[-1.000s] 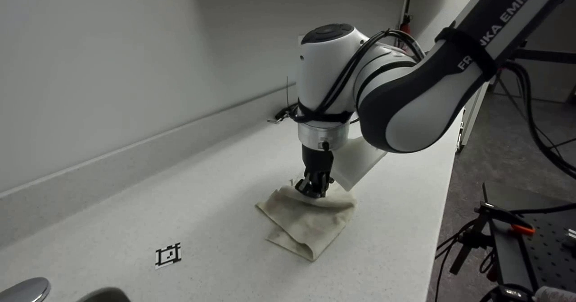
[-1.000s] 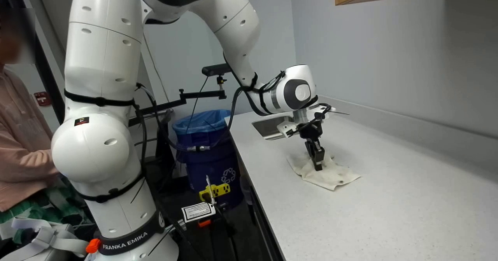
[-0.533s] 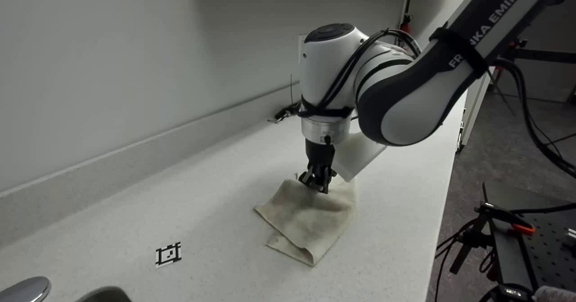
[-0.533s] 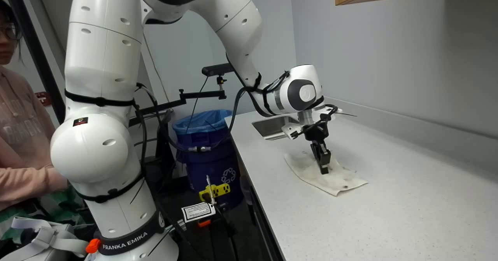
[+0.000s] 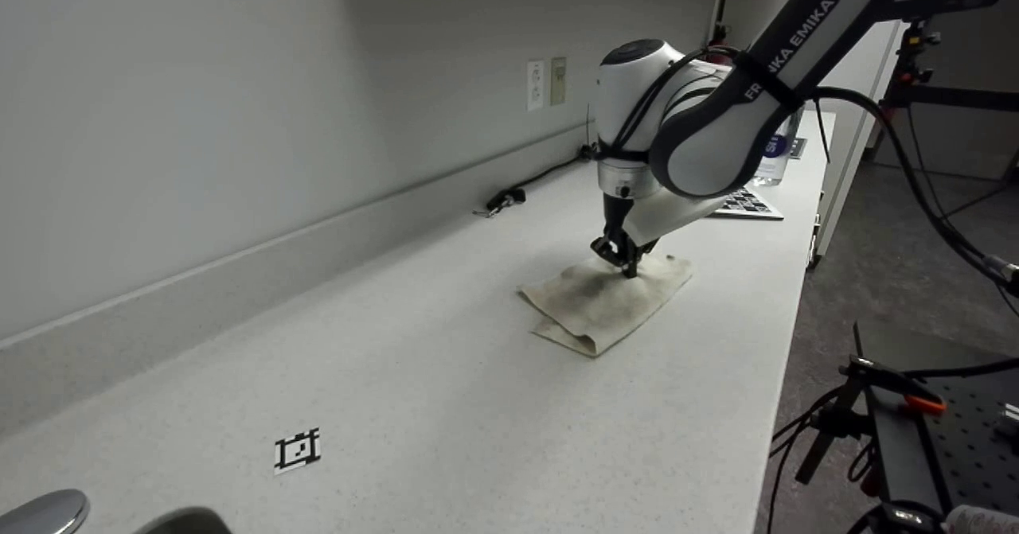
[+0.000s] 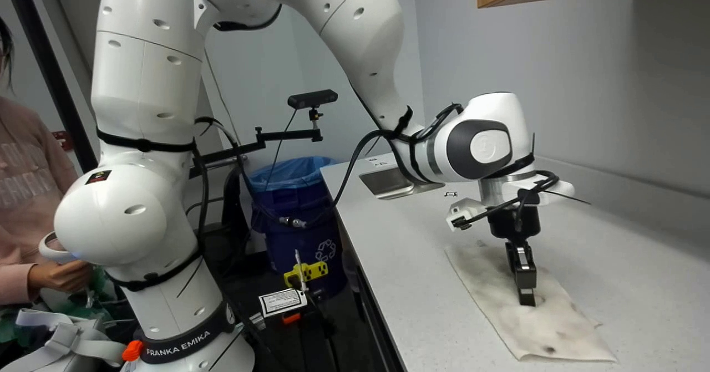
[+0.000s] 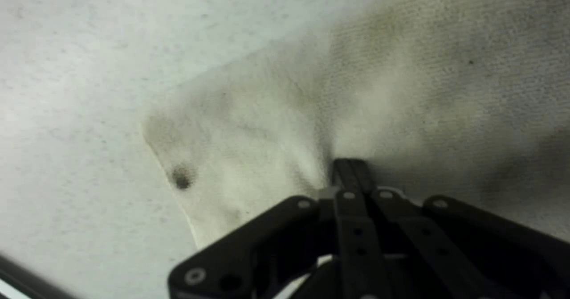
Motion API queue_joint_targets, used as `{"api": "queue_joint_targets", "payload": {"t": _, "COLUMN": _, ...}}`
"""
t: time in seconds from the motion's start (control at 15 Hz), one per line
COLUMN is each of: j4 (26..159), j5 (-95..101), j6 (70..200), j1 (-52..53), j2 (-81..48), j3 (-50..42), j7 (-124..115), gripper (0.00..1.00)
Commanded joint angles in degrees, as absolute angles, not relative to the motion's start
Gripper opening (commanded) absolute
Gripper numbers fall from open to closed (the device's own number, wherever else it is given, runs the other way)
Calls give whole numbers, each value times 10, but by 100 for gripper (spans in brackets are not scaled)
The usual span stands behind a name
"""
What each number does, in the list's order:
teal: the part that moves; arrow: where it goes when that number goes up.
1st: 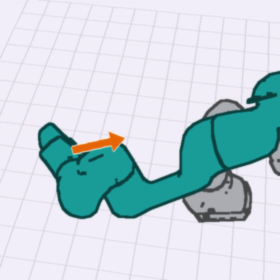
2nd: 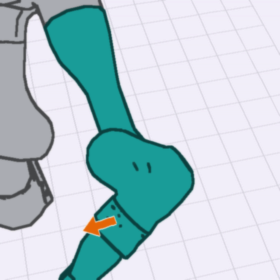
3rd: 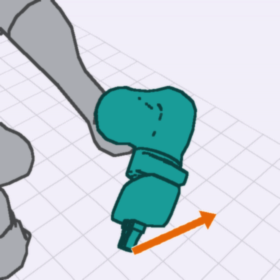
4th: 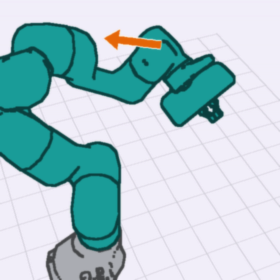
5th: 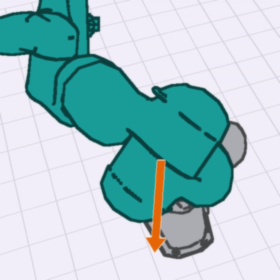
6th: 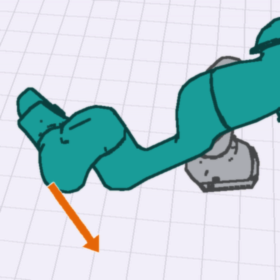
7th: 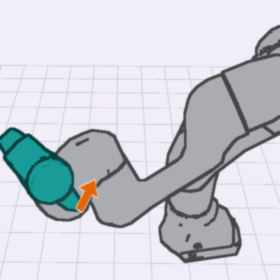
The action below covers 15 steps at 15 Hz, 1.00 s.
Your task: Use the towel to wipe the counter
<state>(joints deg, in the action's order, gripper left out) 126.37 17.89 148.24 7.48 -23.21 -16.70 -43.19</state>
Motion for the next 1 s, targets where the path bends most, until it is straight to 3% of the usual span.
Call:
{"api": "queue_joint_targets", "payload": {"t": 0.0, "j4": 1289, "j5": 180, "j6": 1506, "j1": 45, "j2": -228, "j3": -195, "j7": -460, "gripper": 0}}
{"api": "queue_joint_targets", "payload": {"t": 0.93, "j4": 1348, "j5": 283, "j6": 1543, "j1": 71, "j2": -135, "j3": -217, "j7": -503, "gripper": 0}}
